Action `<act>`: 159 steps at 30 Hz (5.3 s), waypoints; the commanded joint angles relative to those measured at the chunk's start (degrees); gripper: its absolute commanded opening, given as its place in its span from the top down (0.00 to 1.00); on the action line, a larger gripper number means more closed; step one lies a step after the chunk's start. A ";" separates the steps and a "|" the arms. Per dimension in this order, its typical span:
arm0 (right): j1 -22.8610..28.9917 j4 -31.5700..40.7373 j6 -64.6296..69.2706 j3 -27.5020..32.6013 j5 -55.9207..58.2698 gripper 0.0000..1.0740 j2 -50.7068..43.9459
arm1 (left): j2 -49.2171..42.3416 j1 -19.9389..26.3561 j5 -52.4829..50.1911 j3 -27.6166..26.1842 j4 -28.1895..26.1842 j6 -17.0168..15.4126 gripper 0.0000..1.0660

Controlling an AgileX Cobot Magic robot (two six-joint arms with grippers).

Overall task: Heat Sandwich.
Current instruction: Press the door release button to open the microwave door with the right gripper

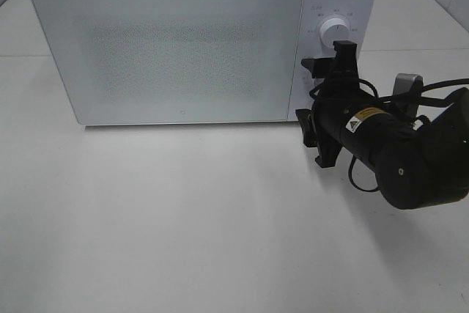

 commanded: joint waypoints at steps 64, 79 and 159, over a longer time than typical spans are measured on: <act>-0.34 -17.76 -86.29 1.83 102.79 0.29 -50.08 | -1.43 0.17 -0.11 0.11 -0.52 0.06 0.06; -0.34 -17.82 -86.29 1.83 118.26 0.29 -71.45 | -1.43 0.17 -0.11 0.11 -0.52 0.06 0.06; -20.97 -21.31 -84.28 2.98 101.76 0.29 -90.99 | -1.43 0.17 -0.11 0.11 -0.52 0.06 0.06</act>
